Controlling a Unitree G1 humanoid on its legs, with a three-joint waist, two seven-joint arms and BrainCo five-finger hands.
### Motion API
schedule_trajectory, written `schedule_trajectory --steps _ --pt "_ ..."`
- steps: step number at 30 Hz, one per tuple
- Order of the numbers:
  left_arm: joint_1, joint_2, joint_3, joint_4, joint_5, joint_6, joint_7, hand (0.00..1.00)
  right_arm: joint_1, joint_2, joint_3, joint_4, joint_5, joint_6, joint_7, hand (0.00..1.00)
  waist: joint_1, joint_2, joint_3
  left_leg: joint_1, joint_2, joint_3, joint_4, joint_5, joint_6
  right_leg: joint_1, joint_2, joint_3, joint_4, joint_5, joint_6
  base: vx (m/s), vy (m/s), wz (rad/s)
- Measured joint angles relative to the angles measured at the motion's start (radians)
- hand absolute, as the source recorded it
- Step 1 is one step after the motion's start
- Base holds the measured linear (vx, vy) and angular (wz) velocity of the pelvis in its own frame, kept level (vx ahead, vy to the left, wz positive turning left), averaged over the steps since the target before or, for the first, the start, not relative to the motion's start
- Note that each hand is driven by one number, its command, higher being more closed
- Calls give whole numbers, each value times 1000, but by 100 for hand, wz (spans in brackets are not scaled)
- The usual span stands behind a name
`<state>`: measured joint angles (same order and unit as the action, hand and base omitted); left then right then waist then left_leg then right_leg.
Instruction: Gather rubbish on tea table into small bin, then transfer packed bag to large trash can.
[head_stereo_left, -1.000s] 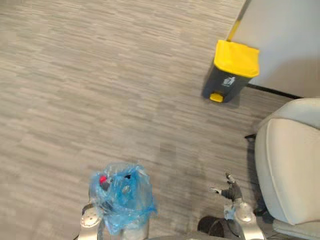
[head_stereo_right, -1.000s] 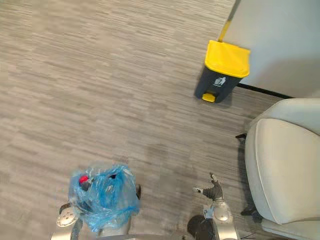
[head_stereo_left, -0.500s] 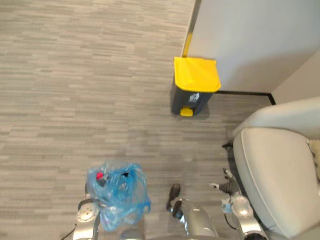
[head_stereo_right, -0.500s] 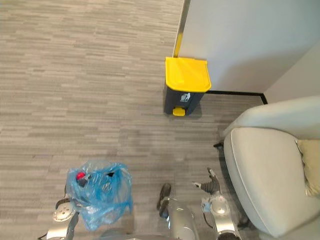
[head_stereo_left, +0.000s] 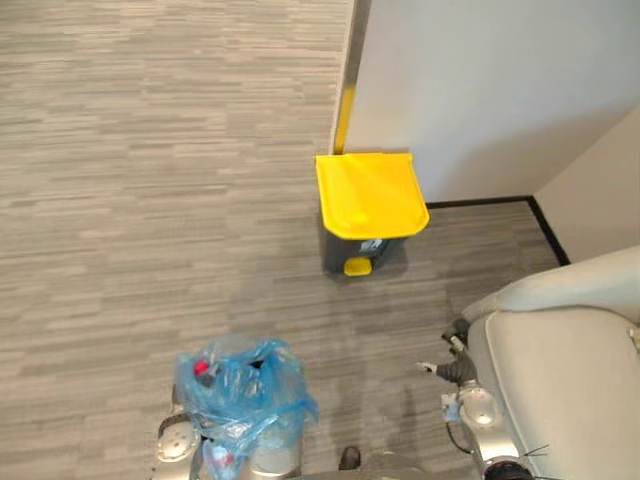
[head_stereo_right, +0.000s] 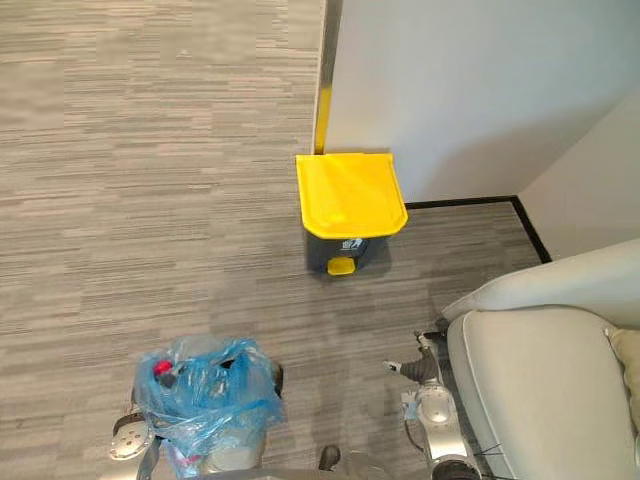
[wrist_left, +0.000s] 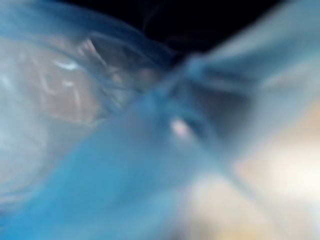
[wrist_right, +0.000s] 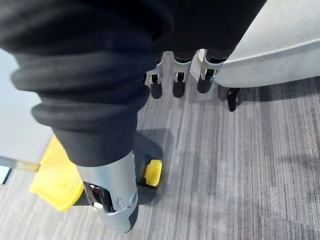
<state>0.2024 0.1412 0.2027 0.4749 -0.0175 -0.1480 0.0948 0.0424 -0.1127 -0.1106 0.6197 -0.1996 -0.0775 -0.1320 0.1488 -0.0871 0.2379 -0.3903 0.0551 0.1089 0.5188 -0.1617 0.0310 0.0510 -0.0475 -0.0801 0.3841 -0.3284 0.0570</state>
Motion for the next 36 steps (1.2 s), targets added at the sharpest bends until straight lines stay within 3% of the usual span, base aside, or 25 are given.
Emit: schedule_trajectory --steps 1,2,5,7,8,9,10,11,12,15,16,18,19,21,22,23,24,27,30,36 --pt "1 1 -6 0 0 0 -1 100 -2 2 2 1 -1 0 0 0 -1 2 1 15 -1 7 11 -13 10 -26 -11 -1 83 7 17 573 247 -36" --pt "2 5 -14 2 0 3 -1 100 -7 15 3 4 -5 0 1 0 -10 2 3 76 -7 25 15 -53 31 -101 -45 -12 308 34 81 538 257 -24" --pt "-5 20 -17 -17 0 4 0 100 -5 33 14 -1 -6 -1 1 0 -47 13 7 230 -15 28 -29 -99 56 -220 -86 -69 563 11 41 563 200 3" --pt "-27 27 -15 -22 0 4 0 100 -8 32 11 -11 -6 -3 0 0 -56 10 5 284 -18 23 -72 -107 58 -290 -88 -108 526 6 32 351 58 14" --pt "-36 31 -14 -20 0 3 1 100 -10 31 10 -5 -6 -4 0 0 -55 13 7 310 -20 19 -96 -111 53 -320 -74 -122 455 6 31 363 22 14" --pt "-48 31 -14 -5 0 2 1 100 -15 27 9 15 -6 -4 0 0 -57 11 6 338 -22 10 -113 -114 46 -316 -42 -121 282 22 16 438 3 31" --pt "-50 32 -12 7 -1 1 0 100 -11 28 7 28 -5 -3 0 0 -55 2 0 360 -40 -12 -115 -129 22 -303 -6 -99 63 112 -34 512 -36 48" --pt "-48 31 -12 12 -1 2 -1 100 -1 27 4 34 -5 -3 0 0 -56 -13 -7 369 -59 -28 -108 -141 4 -302 -3 -91 7 212 -63 388 -58 78" --pt "-56 11 -14 32 -1 4 -1 100 7 19 -11 51 -5 1 0 0 -67 2 -16 380 -53 -55 -95 -152 -14 -280 2 -104 6 229 -59 378 -42 58" --pt "-37 -16 -11 33 0 6 -2 100 16 11 -23 45 -1 5 0 0 -51 51 -39 368 -18 -52 -73 -158 -26 -234 30 -114 -73 229 -62 351 -27 8" --pt "-37 -31 -12 32 0 8 -2 100 17 7 -31 28 5 5 0 0 -55 69 -37 324 -16 -51 24 -139 -59 -212 32 -125 -99 229 -62 230 -32 12" --pt "-40 -37 -10 31 5 8 0 100 26 6 -44 7 17 6 -2 0 -43 63 -33 229 -2 -40 238 -94 -124 -151 13 -116 -134 229 -62 300 34 11" --pt "-40 -27 -10 31 8 7 -2 100 32 10 -60 -3 34 6 -6 0 -41 57 -30 207 24 -12 254 -143 -78 -110 0 -113 -150 229 -62 309 91 8" --pt "-56 -17 -12 24 10 5 -2 100 33 8 -89 -4 44 5 -19 0 -40 47 -24 158 69 9 173 -166 -64 -79 -21 -114 -150 225 -55 200 133 10" --pt "-61 -14 -12 24 9 5 -2 100 31 8 -95 -5 47 5 -21 0 -39 56 -28 150 79 12 122 -160 -68 -77 -27 -115 -143 216 -43 153 207 -3" --pt "-61 -21 -14 24 9 4 -2 100 35 0 -114 -16 60 5 -22 0 -36 82 -36 155 117 18 -18 -28 -82 -75 -17 -114 -124 188 -5 131 241 -20" --pt "-74 -28 -13 39 7 6 0 100 32 13 -135 -5 74 6 -22 0 -26 69 -35 160 103 22 -13 -69 -65 -73 -32 -102 -108 143 32 133 240 -16" --pt "-65 -15 -19 39 7 7 -2 100 50 44 -167 -1 75 6 -21 0 -31 39 -49 178 53 37 -51 -68 -64 -68 -77 -99 -133 145 37 127 213 5" --pt "-53 -11 -25 42 8 6 -7 100 54 44 -167 35 75 6 -18 0 -31 39 -55 208 31 59 -79 -66 -61 -36 -92 -78 -191 169 55 61 88 -10" --pt "-40 -8 -25 81 10 6 -8 100 63 32 -212 108 80 7 -18 0 -42 54 -79 255 37 80 -133 -58 -48 -18 -71 -49 -234 189 55 21 -21 -18"
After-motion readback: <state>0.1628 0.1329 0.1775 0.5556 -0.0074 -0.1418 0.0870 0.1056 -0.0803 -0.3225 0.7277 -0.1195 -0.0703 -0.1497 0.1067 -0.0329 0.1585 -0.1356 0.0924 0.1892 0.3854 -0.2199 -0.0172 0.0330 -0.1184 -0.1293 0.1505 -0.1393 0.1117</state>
